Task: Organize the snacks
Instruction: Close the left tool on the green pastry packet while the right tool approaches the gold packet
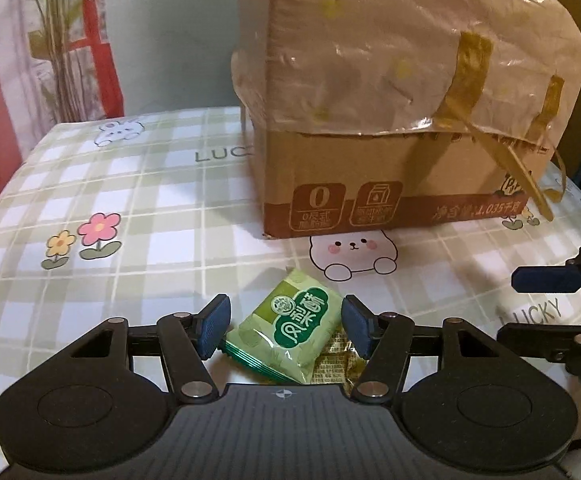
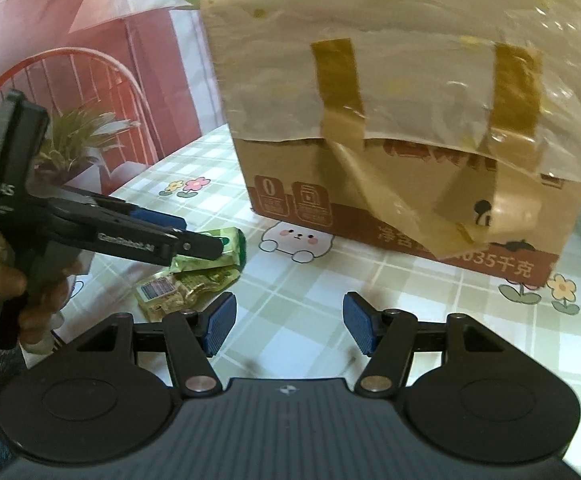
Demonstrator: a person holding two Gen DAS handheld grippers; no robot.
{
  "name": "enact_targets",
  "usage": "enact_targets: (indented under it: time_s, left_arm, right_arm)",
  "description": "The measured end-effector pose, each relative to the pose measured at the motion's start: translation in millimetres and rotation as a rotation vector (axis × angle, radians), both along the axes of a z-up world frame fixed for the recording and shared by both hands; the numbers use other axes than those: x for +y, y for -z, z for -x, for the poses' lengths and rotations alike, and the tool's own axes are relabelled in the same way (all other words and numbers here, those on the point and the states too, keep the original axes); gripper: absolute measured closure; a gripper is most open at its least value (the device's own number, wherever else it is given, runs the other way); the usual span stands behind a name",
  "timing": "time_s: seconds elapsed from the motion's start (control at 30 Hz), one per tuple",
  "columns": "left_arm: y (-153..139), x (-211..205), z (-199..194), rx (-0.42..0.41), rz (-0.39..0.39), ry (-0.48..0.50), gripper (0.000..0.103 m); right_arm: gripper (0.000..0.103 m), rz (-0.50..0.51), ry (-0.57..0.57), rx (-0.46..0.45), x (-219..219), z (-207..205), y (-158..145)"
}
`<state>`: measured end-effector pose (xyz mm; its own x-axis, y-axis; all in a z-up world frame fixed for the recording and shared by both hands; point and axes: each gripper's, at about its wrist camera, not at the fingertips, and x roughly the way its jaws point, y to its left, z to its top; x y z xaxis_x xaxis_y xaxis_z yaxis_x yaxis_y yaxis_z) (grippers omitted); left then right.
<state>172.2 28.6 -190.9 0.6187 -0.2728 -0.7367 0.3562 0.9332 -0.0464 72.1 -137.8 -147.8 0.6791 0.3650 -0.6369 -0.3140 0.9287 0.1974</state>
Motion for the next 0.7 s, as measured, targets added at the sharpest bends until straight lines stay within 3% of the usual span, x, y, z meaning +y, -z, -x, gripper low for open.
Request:
enact_targets:
  time_s: [0.2, 0.43, 0.53, 0.6, 0.7]
  left_arm:
    - [2.5, 9.0, 0.0, 0.02, 0.035, 0.02, 0.042]
    - [7.7, 13.9, 3.1, 0.018, 0.026, 0.03, 0.045]
    - [8.7, 13.3, 2.6, -0.002, 0.025, 0.016, 0.05]
    - [5.9, 17.5, 5.3, -0.023, 0.04, -0.008, 0.062]
    - [-1.3, 30.6, 9.5, -0.046, 0.065, -0.072, 0.062]
  right_arm:
    - [0.04, -0.007, 0.018, 0.021, -4.6, 0.2, 1.1]
    - [0.04, 0.008, -0.006, 0.034, 3.3, -0.4, 2.8]
    - [0.04, 0.016, -0.012, 0.038, 6.7, -0.1, 2.8]
    - [0.04, 0.02, -0.013, 0.042, 8.5, 0.0, 2.5]
    - [0.04, 0.022, -0.013, 0.055, 9.6, -1.3, 3.0]
